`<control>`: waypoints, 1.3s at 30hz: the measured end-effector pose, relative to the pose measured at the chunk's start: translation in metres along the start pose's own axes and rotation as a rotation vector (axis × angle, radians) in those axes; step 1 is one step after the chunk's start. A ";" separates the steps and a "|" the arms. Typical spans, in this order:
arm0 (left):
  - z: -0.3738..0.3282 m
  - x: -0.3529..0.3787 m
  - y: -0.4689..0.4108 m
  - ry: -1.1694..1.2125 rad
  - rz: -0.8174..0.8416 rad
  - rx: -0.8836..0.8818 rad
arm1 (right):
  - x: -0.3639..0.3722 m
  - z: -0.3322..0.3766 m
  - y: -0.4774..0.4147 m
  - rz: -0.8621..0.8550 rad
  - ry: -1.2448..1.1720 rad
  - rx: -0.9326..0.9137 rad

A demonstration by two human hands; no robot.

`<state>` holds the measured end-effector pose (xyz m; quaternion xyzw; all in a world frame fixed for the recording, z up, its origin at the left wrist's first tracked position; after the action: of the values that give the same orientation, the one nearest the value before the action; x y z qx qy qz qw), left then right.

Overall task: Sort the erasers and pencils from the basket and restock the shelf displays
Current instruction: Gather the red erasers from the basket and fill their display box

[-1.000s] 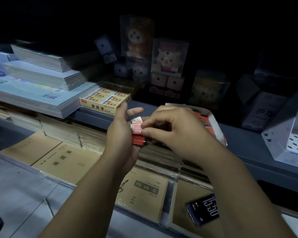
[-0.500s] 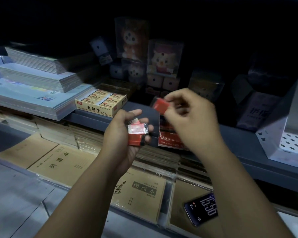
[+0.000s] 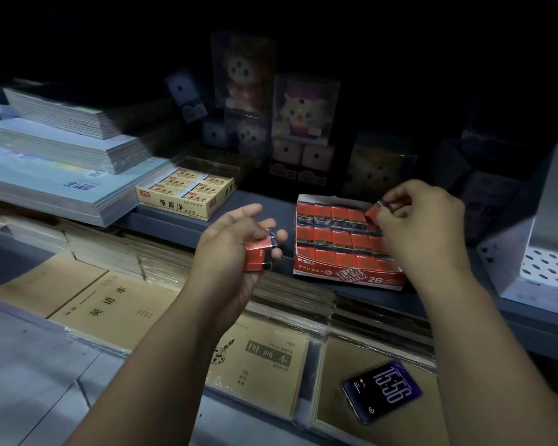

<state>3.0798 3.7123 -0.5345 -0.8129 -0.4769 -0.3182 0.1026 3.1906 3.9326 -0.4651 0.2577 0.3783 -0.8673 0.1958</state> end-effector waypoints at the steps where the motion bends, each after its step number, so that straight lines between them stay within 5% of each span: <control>1: 0.000 0.000 0.000 -0.001 -0.001 0.001 | 0.001 0.001 0.000 -0.003 0.018 -0.010; 15: -0.001 -0.002 0.004 -0.011 0.004 0.006 | 0.014 -0.011 0.001 0.183 0.078 0.061; 39: -0.003 0.000 0.005 -0.028 0.066 0.024 | 0.015 -0.001 0.006 0.217 0.128 0.025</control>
<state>3.0832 3.7083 -0.5316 -0.8312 -0.4550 -0.2975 0.1164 3.1826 3.9279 -0.4777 0.3544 0.3490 -0.8275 0.2605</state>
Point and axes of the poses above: each hand's wrist, its own y-axis away from the middle knuckle, its own x-axis out of the palm, z = x × y, the point moved 8 cm from there along -y, towards the middle knuckle, and after that the axes turned 3 degrees about -y, right-handed, at the moved point
